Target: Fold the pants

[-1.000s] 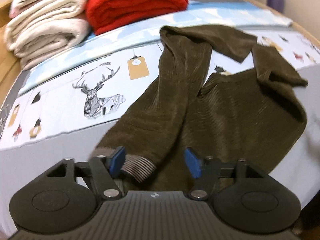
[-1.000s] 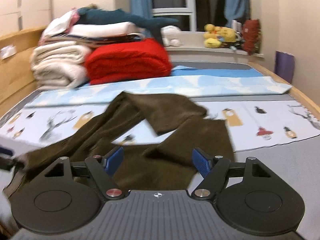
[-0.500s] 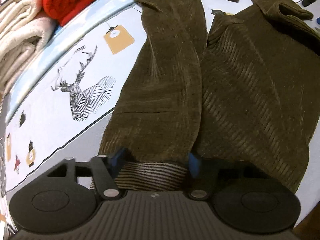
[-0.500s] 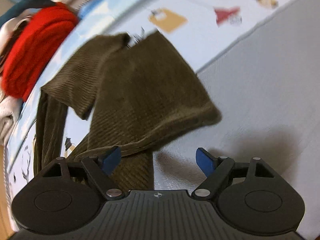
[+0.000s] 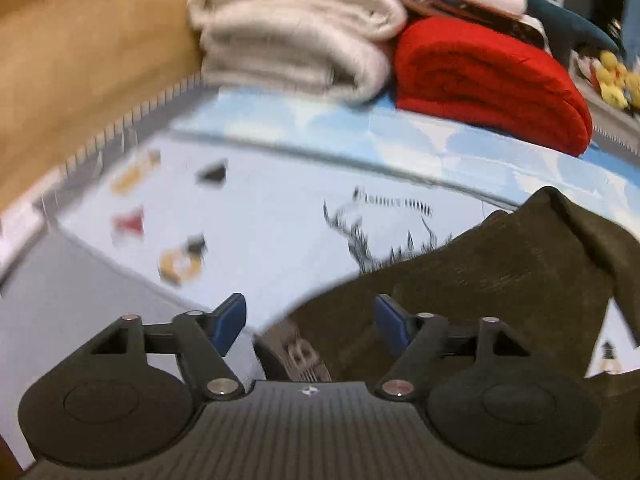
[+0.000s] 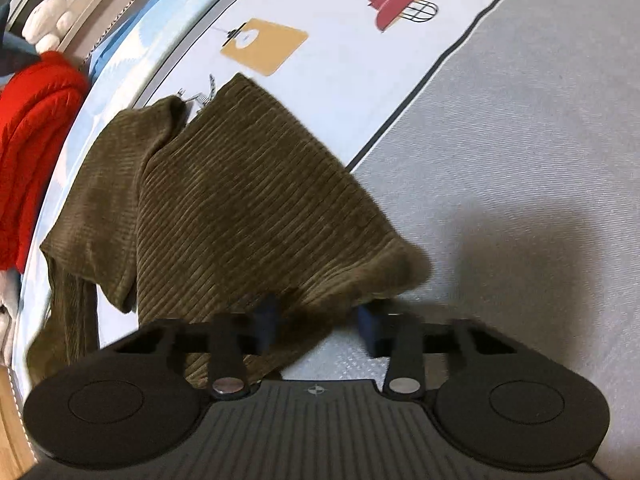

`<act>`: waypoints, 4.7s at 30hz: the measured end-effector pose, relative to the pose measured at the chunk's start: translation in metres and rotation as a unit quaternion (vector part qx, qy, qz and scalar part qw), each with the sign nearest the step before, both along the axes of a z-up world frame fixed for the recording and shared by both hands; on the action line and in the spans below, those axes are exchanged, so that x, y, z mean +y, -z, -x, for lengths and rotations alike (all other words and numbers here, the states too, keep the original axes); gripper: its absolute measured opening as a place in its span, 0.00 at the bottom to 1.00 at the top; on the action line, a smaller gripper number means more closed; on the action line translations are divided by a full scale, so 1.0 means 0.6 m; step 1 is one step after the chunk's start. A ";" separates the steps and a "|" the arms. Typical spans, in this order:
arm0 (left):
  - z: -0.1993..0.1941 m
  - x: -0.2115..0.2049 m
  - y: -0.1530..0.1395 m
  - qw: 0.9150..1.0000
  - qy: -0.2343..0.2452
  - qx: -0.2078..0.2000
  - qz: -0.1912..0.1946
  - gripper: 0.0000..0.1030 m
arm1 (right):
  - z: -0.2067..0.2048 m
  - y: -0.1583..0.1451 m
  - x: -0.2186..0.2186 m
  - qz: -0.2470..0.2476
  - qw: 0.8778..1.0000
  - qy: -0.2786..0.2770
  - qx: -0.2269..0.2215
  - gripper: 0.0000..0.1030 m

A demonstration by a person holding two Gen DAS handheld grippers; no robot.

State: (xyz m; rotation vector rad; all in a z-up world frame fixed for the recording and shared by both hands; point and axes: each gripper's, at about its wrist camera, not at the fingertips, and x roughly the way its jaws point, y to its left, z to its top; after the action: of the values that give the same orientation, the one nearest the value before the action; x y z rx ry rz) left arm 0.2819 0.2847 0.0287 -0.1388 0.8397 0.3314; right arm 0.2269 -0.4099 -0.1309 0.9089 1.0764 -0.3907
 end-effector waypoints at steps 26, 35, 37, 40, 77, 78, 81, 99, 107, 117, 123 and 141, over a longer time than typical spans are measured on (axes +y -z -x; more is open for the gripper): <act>0.179 -0.009 0.174 0.953 0.156 0.246 0.088 0.55 | 0.271 -0.097 -0.302 0.160 0.979 0.125 -0.001 0.06; 0.238 -0.022 0.141 0.937 0.233 0.262 0.001 0.33 | 0.311 -0.066 -0.329 0.132 0.988 0.066 0.040 0.06; 0.255 -0.013 0.137 0.934 0.230 0.272 -0.009 0.33 | 0.329 -0.050 -0.338 0.114 0.987 0.070 0.086 0.06; 0.276 -0.003 0.131 0.932 0.226 0.283 -0.017 0.34 | 0.343 -0.030 -0.345 0.092 0.985 0.073 0.125 0.06; -0.003 -0.425 0.052 0.960 0.278 0.015 -0.005 0.54 | -0.045 -0.168 0.050 0.066 0.975 -0.105 -0.183 0.42; -0.014 -0.436 0.063 0.957 0.288 0.024 0.005 0.44 | -0.058 -0.162 0.072 0.055 0.975 -0.117 -0.181 0.42; -0.035 -0.458 0.090 0.952 0.304 0.038 0.010 0.31 | -0.095 -0.135 0.121 0.021 0.976 -0.136 -0.169 0.42; -0.128 -0.533 0.204 0.946 0.315 0.078 0.003 0.35 | -0.206 -0.007 0.192 -0.045 0.981 -0.157 -0.107 0.45; -0.140 -0.534 0.221 0.948 0.306 0.081 -0.018 0.08 | -0.210 -0.027 0.183 -0.019 0.976 -0.163 -0.144 0.05; -0.124 -0.503 0.172 0.939 0.341 0.045 0.014 0.05 | -0.161 -0.238 0.014 0.021 0.945 -0.042 -0.324 0.02; -0.090 -0.510 0.140 0.902 0.431 0.029 0.010 0.05 | -0.127 -0.359 -0.108 0.091 0.932 -0.010 -0.350 0.02; 0.008 -0.476 0.086 0.796 0.599 0.040 0.077 0.47 | -0.117 -0.209 -0.224 0.219 0.959 0.090 -0.158 0.43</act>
State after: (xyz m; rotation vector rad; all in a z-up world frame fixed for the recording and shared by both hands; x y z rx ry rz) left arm 0.2772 -0.0009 -0.0231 0.2734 0.8863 -0.9450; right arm 0.2970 -0.5444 -0.0058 0.6438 0.5810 -0.5865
